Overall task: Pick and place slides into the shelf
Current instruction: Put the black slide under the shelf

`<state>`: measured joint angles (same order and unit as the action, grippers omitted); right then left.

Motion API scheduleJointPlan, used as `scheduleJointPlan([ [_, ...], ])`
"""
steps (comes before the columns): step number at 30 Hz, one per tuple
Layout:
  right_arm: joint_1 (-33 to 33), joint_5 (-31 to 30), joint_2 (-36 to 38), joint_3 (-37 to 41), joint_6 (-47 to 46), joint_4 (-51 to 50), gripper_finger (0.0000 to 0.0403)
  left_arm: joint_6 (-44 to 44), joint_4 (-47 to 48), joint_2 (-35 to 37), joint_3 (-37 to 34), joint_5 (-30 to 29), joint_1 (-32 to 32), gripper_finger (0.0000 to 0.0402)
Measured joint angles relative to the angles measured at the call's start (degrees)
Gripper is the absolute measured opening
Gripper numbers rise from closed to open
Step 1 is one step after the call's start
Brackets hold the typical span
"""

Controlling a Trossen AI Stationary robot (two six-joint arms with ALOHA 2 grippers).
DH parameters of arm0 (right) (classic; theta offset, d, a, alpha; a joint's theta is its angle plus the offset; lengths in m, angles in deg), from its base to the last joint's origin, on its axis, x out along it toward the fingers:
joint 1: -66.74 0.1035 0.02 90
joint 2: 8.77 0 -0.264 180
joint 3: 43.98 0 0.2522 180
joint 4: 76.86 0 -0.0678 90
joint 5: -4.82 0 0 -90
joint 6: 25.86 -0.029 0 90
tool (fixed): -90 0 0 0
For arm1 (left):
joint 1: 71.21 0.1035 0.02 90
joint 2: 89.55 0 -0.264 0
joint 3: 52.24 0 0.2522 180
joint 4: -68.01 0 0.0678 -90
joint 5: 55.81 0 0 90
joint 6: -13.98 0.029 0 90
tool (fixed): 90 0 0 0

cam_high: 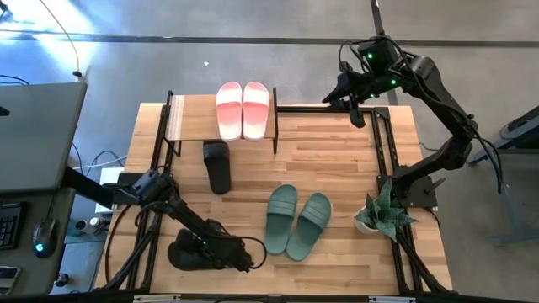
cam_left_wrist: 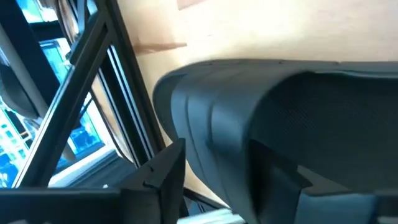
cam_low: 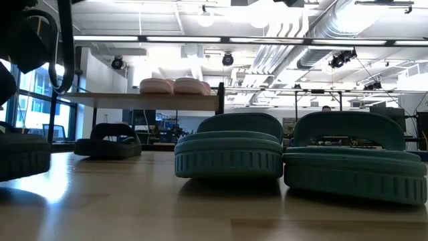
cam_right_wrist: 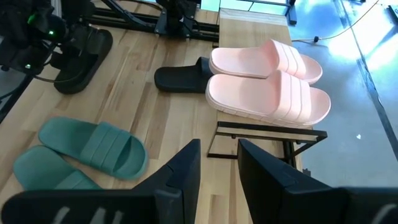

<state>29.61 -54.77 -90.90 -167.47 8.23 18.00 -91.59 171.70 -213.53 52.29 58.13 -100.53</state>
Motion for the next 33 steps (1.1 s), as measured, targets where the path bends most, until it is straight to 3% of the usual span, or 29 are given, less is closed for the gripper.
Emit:
scheduleJointPlan([
  [9, 0.00, 0.00, 0.00, 0.00, 0.04, 0.02, 0.0096, -8.83, 0.04, 0.02, 5.10, -2.76, 0.02, 0.0105],
  [33, 0.01, 0.08, 0.00, 0.00, 0.74, 0.05, 0.0096, -12.80, 0.01, -1.93, 5.08, -1.65, -4.97, 0.0101],
])
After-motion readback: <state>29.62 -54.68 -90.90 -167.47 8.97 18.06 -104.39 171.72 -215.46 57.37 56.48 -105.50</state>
